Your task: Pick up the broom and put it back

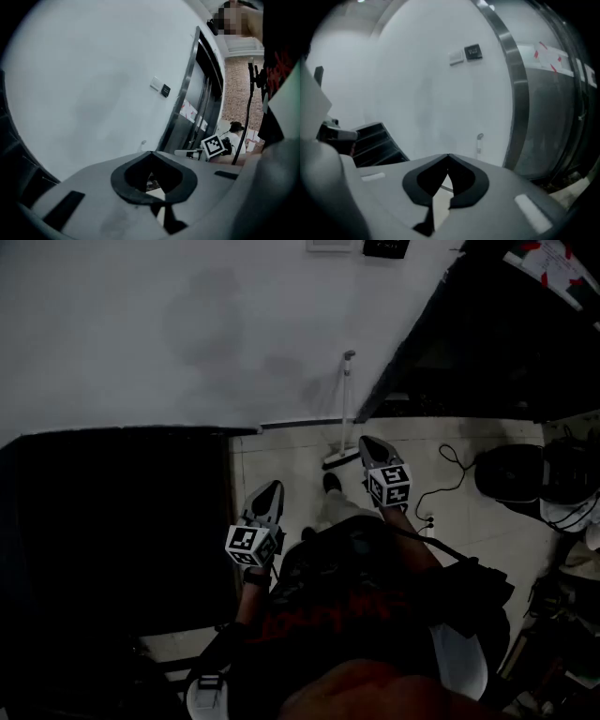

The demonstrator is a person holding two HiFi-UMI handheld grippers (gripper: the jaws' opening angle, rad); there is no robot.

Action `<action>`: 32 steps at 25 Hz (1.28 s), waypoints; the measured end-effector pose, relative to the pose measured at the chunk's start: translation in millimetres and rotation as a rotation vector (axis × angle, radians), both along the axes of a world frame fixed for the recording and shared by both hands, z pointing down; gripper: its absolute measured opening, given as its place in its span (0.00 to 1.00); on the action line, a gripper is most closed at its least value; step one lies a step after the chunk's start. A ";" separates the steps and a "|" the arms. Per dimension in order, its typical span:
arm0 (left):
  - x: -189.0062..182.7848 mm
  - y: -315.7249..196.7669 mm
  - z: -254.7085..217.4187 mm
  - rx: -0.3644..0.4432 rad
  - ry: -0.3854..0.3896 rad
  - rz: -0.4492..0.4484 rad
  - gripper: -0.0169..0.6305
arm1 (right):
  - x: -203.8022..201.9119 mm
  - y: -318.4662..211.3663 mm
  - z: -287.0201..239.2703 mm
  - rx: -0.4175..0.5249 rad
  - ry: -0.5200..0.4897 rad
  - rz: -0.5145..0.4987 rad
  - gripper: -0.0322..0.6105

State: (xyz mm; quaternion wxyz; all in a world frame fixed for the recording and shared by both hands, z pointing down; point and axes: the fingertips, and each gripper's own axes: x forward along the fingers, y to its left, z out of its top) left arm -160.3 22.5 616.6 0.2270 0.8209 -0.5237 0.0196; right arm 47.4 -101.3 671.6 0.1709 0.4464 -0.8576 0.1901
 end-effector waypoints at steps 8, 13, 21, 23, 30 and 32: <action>38.6 -108.0 -42.8 0.031 0.014 -0.205 0.03 | 38.9 -212.2 82.8 -0.055 0.126 0.017 0.23; 53.9 -129.4 -49.3 0.032 -0.060 -0.205 0.03 | 19.0 -292.7 166.4 -0.223 0.249 -0.005 0.30; 31.3 -163.9 -49.9 0.048 -0.067 -0.214 0.03 | 13.6 -304.2 179.0 -0.248 0.317 -0.020 0.21; 31.4 -175.8 -52.1 0.062 -0.052 -0.182 0.03 | 15.8 -263.8 155.9 -0.223 0.273 -0.035 0.21; 64.1 -226.3 -59.2 0.108 0.004 0.031 0.03 | 63.2 -167.4 -0.3 -0.017 0.066 0.031 0.21; 69.2 -238.1 -62.2 0.130 0.005 0.088 0.03 | 72.8 -166.9 -73.5 0.101 -0.039 0.068 0.21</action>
